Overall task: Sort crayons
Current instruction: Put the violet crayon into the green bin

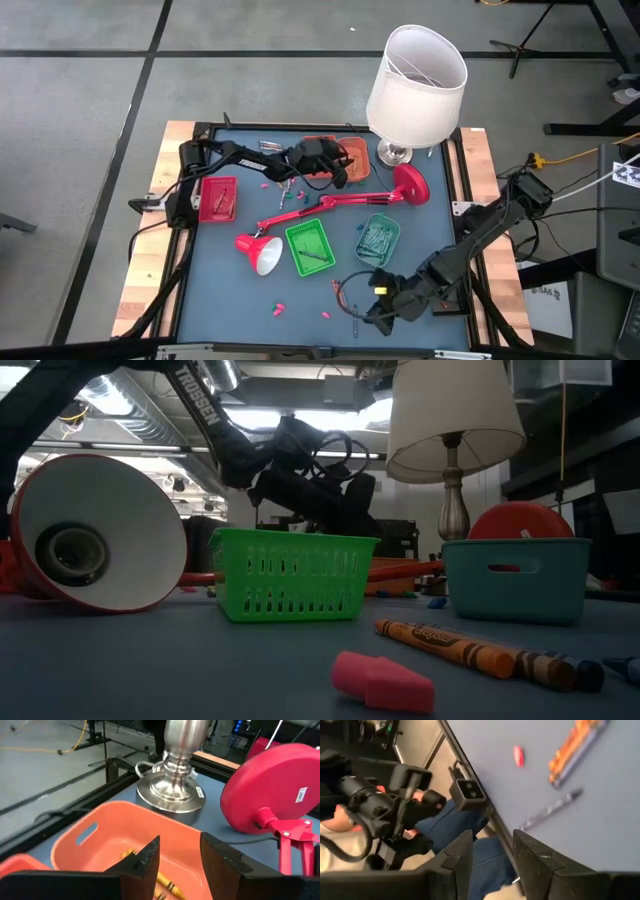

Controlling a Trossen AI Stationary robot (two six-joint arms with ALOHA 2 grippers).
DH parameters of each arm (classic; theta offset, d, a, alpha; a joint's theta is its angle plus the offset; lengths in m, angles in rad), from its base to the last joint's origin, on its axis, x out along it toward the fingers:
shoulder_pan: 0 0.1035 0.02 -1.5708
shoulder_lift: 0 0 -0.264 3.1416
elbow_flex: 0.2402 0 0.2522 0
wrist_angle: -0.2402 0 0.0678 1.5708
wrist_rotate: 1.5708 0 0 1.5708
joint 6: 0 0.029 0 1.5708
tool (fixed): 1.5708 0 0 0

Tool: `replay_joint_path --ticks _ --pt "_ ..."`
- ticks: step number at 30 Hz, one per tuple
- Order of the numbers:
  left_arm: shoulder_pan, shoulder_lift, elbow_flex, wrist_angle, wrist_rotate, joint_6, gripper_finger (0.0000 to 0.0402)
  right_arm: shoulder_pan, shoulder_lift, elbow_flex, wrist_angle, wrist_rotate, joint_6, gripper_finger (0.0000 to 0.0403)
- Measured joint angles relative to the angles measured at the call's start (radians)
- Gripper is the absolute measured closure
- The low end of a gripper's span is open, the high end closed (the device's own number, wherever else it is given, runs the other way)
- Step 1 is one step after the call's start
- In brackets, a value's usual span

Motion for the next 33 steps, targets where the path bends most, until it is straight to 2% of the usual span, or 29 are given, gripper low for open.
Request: replay_joint_path --ticks 2,8,13,17,23,27,33 --pt "0.000 -0.014 0.000 -0.010 0.021 0.044 0.0277 0.014 0.000 0.000 -0.016 0.006 0.098 0.0265" --pt "-0.017 -0.079 0.000 -0.102 0.096 0.158 0.0277 0.050 0.000 0.000 -0.051 0.113 0.354 0.0265" --pt "-0.040 -0.167 0.000 -0.290 0.094 0.278 0.0276 0.051 0.035 0.047 -0.090 0.092 0.432 0.0265" --pt "-0.058 -0.256 0.000 -0.444 0.093 0.338 0.0276 0.049 0.117 0.162 -0.199 0.028 0.445 0.0265" --pt "-0.082 -0.392 0.000 -0.606 0.092 0.382 0.0276 0.049 0.276 0.389 -0.472 0.015 0.483 0.0265" --pt "-0.097 -0.460 0.000 -0.635 0.093 0.383 0.0276 0.041 0.395 0.531 -0.614 -0.012 0.535 0.0265" --pt "-0.115 -0.519 0.000 -0.682 0.092 0.383 0.0276 0.014 0.564 0.687 -0.672 -0.038 0.557 0.0265"
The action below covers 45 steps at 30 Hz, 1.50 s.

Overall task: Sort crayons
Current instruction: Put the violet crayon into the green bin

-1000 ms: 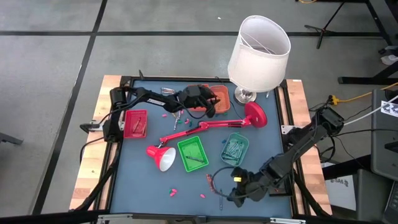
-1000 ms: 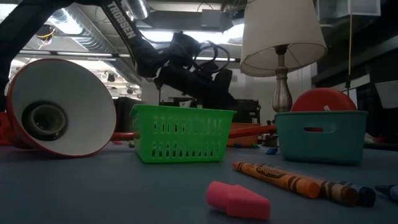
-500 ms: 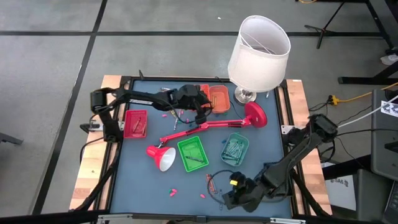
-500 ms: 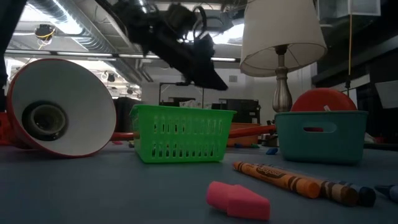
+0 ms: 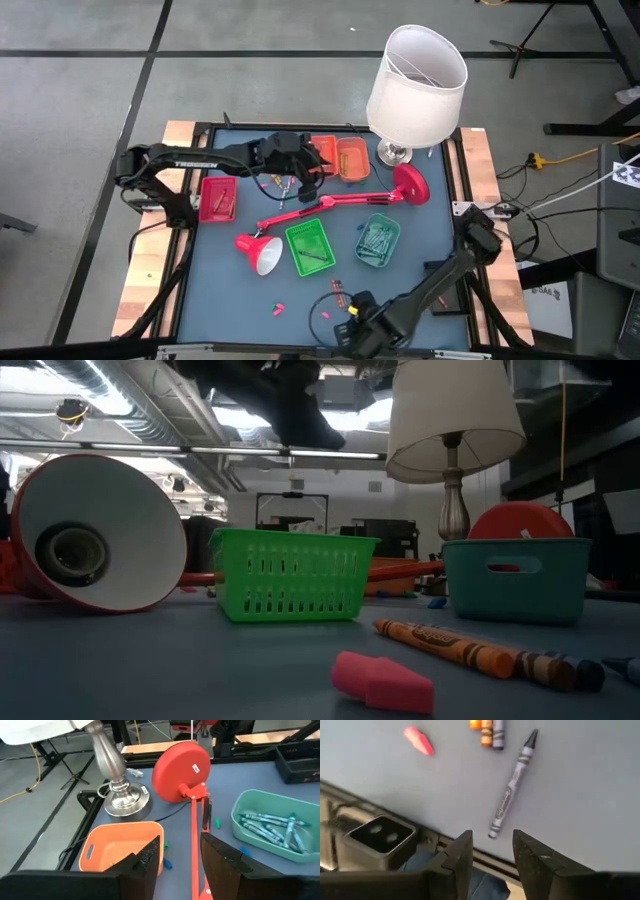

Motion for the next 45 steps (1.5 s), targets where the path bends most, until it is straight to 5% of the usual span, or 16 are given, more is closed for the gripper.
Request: replay_joint_path --ticks 7,34,45 --pt "-0.015 -0.002 0.000 -0.082 -0.001 0.000 0.0276 -0.026 0.106 0.087 -0.054 -0.027 0.000 0.0265" --pt "-0.016 -0.049 0.000 -0.158 -0.004 0.049 0.0276 -0.025 0.152 0.085 -0.203 -0.147 0.022 0.0266" --pt "-0.016 -0.229 0.000 -0.292 -0.119 0.087 0.0276 -0.024 0.157 0.083 -0.197 -0.127 0.015 0.0376"
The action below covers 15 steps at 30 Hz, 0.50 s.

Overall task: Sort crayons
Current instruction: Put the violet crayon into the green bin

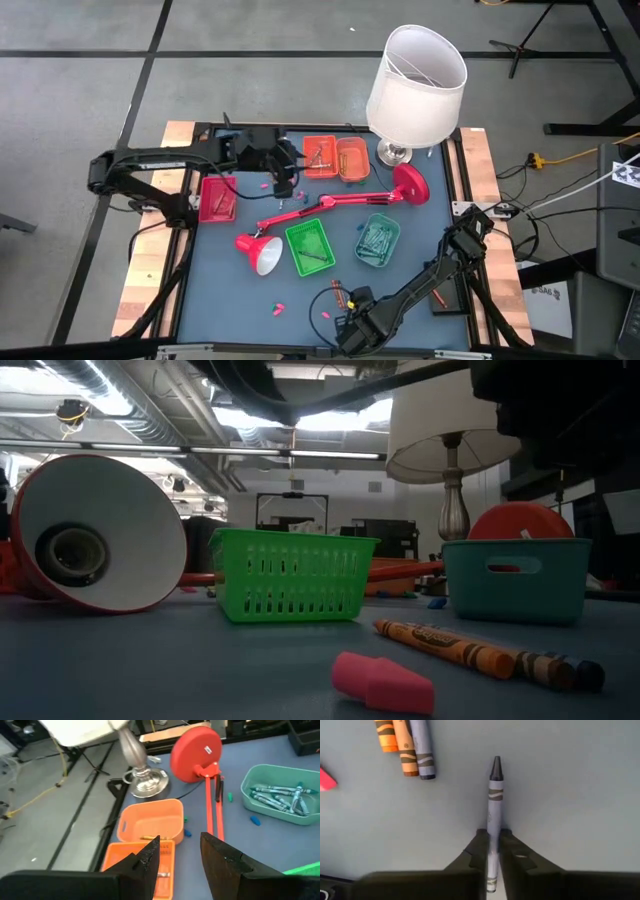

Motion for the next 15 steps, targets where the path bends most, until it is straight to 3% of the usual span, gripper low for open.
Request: replay_joint_path --ticks 3,10,15 --pt "0.000 -0.058 0.000 -0.060 -0.009 0.001 0.0276 0.002 0.000 0.000 -0.002 0.024 -0.003 0.0394" --pt "0.000 -0.195 0.000 -0.196 -0.010 -0.004 0.0276 0.002 -0.025 -0.003 -0.001 0.046 -0.053 0.0376" --pt "0.000 -0.273 0.001 -0.307 -0.009 -0.015 0.0276 0.003 -0.096 -0.009 -0.069 0.173 -0.083 0.0392"
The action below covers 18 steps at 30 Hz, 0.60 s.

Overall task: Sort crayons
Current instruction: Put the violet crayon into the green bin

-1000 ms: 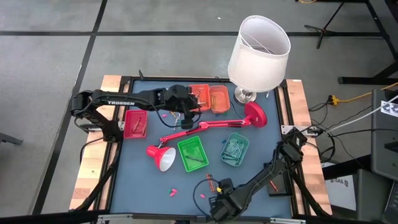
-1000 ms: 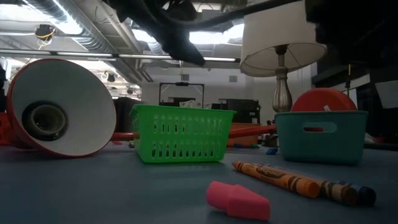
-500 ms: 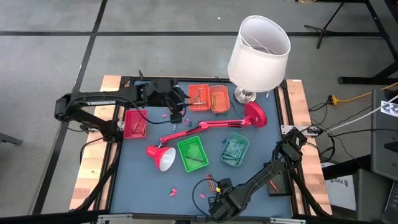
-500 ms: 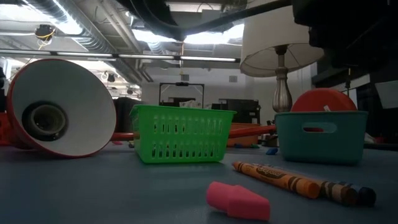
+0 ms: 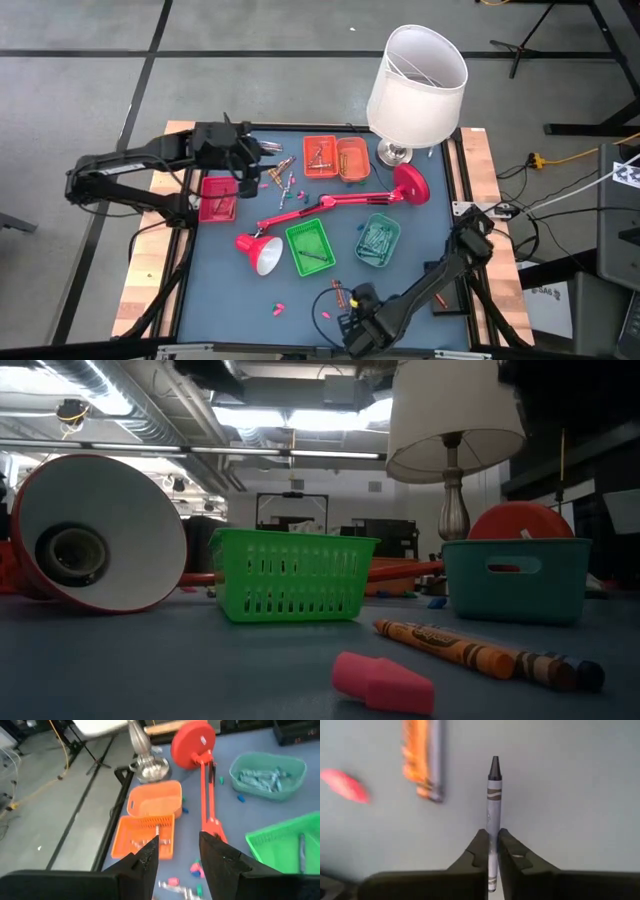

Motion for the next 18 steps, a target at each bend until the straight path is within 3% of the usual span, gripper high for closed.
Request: replay_joint_path --ticks 11,18 --pt "0.000 -0.063 0.000 -0.249 0.008 -0.102 0.0276 -0.001 -0.246 0.006 -0.348 0.247 -0.084 0.0385" --pt "0.000 -0.063 0.000 -0.292 0.008 -0.182 0.0276 -0.070 -0.319 0.006 -0.463 0.381 -0.317 0.0384"
